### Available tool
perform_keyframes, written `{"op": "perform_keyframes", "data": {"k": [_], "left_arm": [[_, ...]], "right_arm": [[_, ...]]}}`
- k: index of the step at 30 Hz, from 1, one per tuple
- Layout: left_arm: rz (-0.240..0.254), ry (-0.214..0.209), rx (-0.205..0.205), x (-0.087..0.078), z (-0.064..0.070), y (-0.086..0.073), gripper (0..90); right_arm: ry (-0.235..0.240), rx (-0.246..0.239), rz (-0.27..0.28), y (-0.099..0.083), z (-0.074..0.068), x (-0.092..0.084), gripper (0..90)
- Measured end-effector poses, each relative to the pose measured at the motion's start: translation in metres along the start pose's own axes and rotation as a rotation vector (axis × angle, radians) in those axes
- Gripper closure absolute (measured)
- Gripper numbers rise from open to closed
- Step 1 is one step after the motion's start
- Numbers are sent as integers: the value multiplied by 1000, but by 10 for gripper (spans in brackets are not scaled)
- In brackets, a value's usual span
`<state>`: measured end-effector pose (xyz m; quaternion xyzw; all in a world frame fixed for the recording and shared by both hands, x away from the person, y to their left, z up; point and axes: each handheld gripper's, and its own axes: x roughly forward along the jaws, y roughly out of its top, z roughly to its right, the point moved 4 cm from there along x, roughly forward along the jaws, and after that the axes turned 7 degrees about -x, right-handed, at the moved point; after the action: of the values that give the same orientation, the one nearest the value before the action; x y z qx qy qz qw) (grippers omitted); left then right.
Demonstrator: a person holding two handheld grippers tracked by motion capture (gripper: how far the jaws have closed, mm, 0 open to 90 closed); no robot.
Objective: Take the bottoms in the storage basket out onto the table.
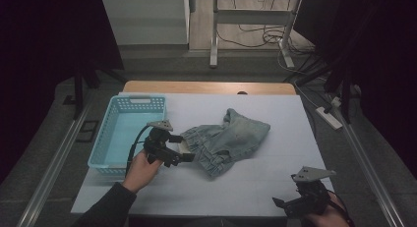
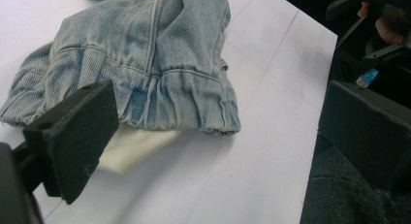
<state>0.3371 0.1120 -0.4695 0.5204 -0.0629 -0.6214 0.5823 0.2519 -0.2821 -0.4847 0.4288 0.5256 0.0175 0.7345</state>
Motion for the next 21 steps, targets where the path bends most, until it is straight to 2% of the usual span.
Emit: {"op": "perform_keyframes", "data": {"k": [21], "left_arm": [[15,5,-25,-12,-2,-15,18]], "right_arm": [[0,5,-2,0,0,0,4]]}}
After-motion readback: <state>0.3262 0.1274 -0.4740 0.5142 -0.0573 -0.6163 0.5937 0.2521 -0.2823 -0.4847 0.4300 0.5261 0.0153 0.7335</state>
